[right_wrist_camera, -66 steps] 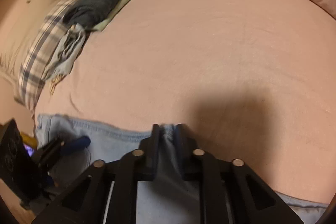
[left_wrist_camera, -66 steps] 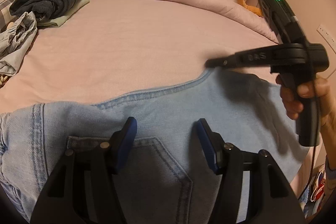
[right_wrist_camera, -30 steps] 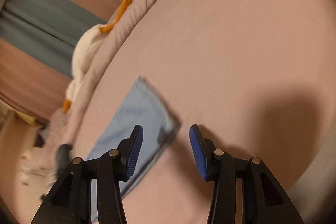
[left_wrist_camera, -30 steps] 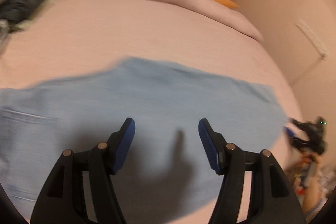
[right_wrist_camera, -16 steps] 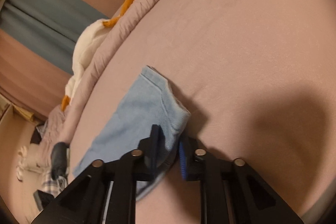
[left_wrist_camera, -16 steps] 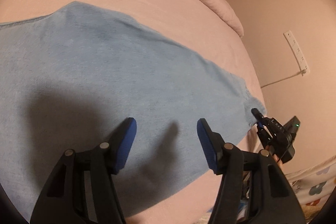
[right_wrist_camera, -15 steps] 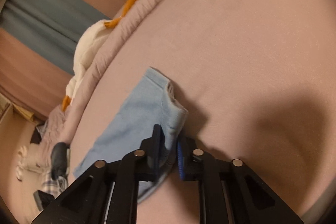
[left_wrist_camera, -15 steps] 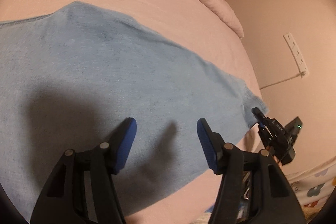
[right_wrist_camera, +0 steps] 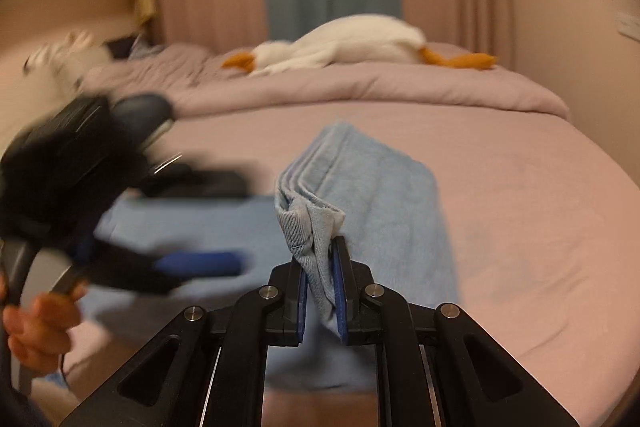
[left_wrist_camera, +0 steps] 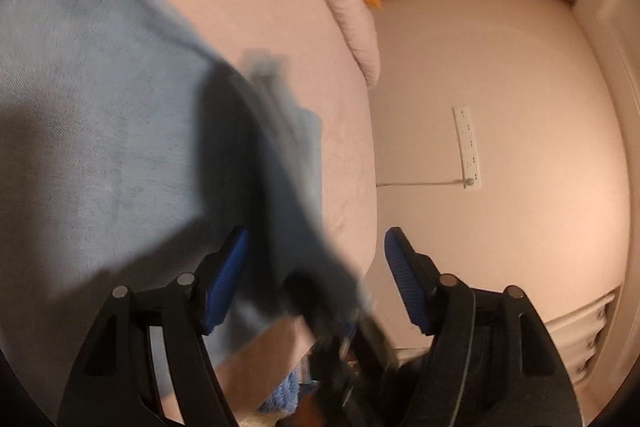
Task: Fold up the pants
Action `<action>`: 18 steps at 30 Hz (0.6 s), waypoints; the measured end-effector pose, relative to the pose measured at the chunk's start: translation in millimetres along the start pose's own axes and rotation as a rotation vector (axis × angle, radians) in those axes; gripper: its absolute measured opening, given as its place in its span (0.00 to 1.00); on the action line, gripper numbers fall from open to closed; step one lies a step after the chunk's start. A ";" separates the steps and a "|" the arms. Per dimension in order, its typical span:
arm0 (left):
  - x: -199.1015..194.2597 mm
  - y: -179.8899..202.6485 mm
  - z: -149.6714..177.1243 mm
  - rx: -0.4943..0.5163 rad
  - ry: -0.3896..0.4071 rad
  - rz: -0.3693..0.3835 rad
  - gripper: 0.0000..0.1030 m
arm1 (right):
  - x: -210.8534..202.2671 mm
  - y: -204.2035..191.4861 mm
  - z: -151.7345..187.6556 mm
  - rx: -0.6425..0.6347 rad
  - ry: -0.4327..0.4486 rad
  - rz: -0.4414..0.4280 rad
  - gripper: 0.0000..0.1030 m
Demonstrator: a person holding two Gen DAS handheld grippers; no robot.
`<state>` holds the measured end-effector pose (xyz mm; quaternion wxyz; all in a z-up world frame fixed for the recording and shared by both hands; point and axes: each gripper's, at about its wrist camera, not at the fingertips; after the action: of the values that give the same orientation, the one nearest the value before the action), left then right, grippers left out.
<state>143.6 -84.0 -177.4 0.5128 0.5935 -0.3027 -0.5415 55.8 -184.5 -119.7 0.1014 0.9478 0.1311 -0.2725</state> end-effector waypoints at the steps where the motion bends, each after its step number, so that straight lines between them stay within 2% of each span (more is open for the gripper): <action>1: 0.9 -5.1 -2.9 -0.015 0.006 -0.012 0.63 | 3.2 -7.6 2.2 -0.015 -0.011 -0.021 0.13; 2: 1.1 -9.0 -5.8 -0.021 0.012 -0.028 0.45 | 5.4 -13.0 3.7 -0.028 -0.020 -0.037 0.13; 4: -1.1 -14.3 -10.3 -0.014 0.014 -0.054 0.17 | 9.4 -22.9 6.3 -0.060 -0.045 -0.058 0.13; 7: -17.9 -19.0 -13.6 0.011 0.060 -0.069 0.13 | 14.5 -34.6 3.1 -0.114 -0.063 -0.032 0.13; 10: -48.0 -5.6 -8.7 0.139 0.157 -0.130 0.11 | 21.4 -44.2 -6.7 -0.129 -0.071 -0.058 0.13; 11: -57.4 -2.4 -8.2 0.175 0.185 -0.149 0.07 | 22.0 -48.6 -9.2 -0.140 -0.067 -0.067 0.13; 13: -72.8 1.9 -8.9 0.224 0.237 -0.193 0.07 | 21.2 -63.8 -15.3 -0.184 -0.038 -0.088 0.13; 18: -99.6 -13.5 -14.8 0.224 0.302 -0.278 0.07 | 30.1 -100.6 -28.5 -0.249 -0.013 -0.166 0.13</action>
<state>132.2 15.2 -158.6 0.4036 0.7570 -0.1964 -0.4749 63.9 -76.1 -124.4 0.1963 0.9118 0.2414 -0.2679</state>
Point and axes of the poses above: each gripper's, at about its wrist camera, not at the fingertips, and x roughly the way its jaws point, y to its right, z to its underside, and after that the axes turned 12 degrees about -x, right-handed
